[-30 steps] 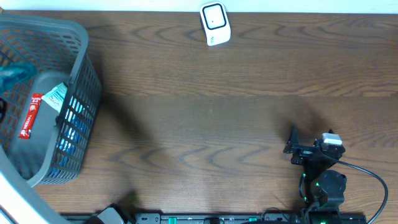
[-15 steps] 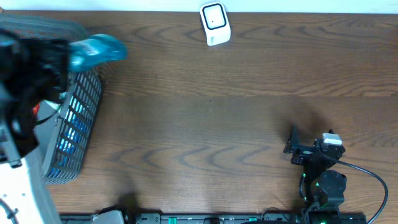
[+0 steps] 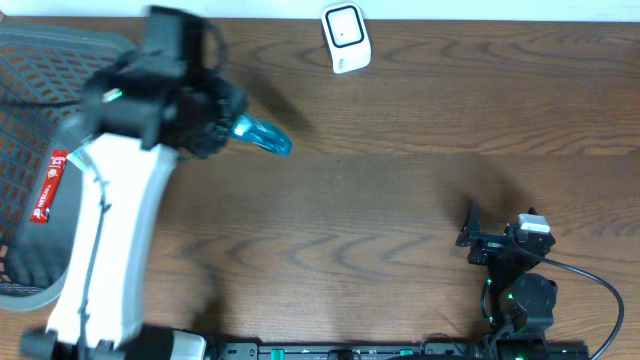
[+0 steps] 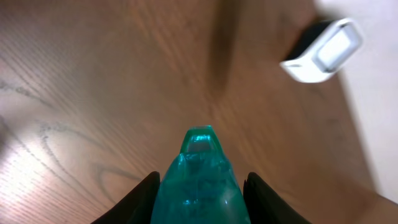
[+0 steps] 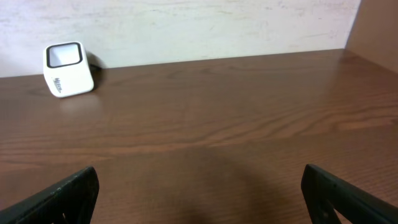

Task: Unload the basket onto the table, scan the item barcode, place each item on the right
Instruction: 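Lift the teal bottle and carry it under the white scanner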

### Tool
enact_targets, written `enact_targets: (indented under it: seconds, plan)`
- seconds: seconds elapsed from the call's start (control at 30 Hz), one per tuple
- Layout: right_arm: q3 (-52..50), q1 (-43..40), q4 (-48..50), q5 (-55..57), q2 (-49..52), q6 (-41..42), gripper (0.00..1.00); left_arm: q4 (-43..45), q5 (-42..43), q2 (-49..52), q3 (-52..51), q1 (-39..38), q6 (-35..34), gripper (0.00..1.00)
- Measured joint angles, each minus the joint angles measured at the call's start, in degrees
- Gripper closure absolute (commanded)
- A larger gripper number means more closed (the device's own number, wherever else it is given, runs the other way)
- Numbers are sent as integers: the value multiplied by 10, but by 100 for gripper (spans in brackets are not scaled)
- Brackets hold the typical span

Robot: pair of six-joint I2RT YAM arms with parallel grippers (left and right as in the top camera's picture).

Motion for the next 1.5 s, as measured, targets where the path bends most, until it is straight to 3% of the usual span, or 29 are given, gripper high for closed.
enact_targets:
  seconds: [0.2,0.5,0.97,1.37,1.5]
  plan:
    - [0,0,0,0,0,0,1,22,-37,129,0,-77,-65,71]
    - [0,0,0,0,0,0,1,91,-87,261,0,-150,-83,71]
    - [0,0,0,0,0,0,1,117,-184,269,-2,-198,-89,70]
    - [0,0,0,0,0,0,1,106,-186,283,-11,-209,-244,69]
    - [0,0,0,0,0,0,1,102,-186,283,-11,-209,-268,60]
